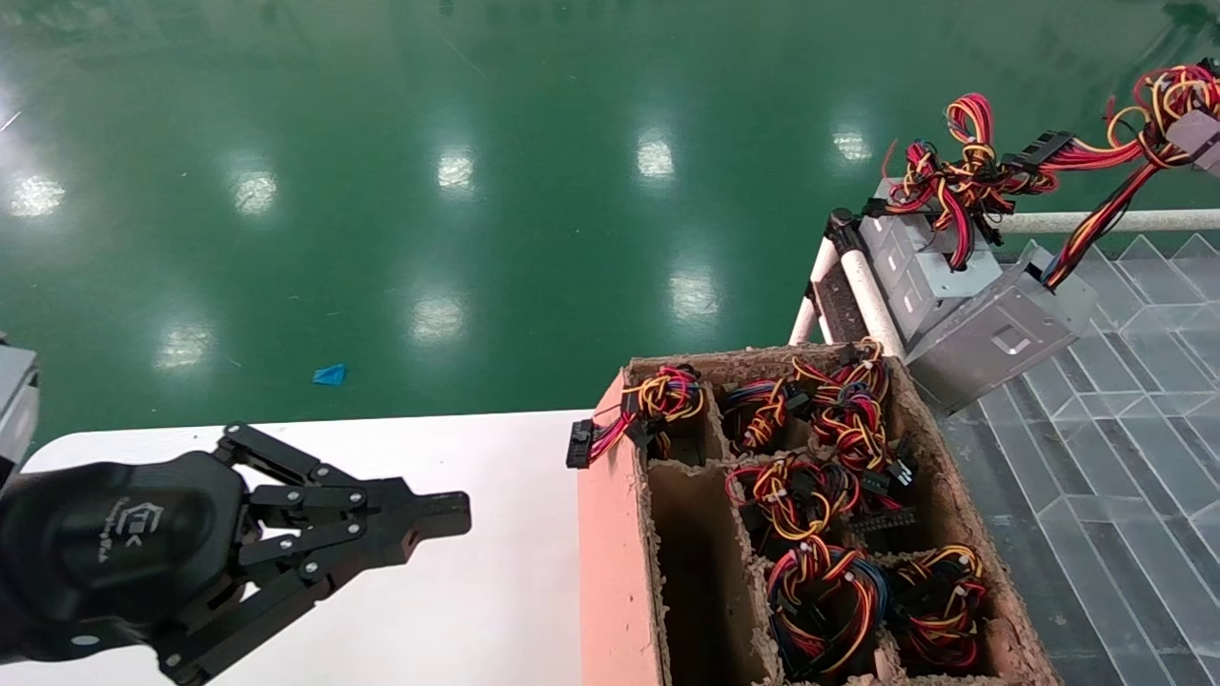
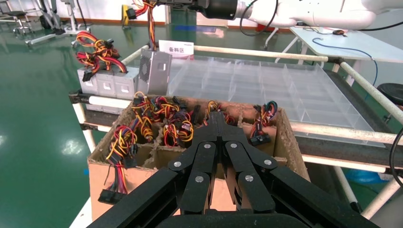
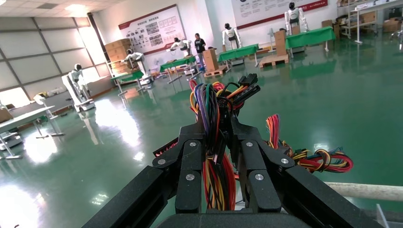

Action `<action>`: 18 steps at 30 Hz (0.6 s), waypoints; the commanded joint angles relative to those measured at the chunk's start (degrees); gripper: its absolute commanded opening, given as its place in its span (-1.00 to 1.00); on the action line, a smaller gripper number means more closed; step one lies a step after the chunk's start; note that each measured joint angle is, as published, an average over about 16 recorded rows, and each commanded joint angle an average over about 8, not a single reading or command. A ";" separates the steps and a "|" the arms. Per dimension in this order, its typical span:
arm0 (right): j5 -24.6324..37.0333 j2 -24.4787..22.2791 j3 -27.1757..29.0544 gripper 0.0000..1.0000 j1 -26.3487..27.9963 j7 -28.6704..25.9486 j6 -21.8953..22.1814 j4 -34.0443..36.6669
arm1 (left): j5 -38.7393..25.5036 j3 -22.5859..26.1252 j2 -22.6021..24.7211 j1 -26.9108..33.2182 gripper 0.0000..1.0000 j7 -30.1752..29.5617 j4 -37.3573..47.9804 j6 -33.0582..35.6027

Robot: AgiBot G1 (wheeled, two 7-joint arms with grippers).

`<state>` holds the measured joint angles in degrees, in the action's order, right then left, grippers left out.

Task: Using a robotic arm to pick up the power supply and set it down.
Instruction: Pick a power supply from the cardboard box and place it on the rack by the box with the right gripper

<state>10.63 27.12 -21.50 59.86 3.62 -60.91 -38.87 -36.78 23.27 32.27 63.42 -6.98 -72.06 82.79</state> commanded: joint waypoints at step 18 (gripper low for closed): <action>2.44 0.72 -0.70 -1.00 0.50 2.70 6.47 -2.36 | 0.00 0.00 0.00 0.00 -1.00 0.00 0.00 0.00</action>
<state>13.36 28.15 -22.48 60.83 6.04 -54.65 -41.02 -36.78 23.27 32.27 63.42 -6.98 -72.06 82.79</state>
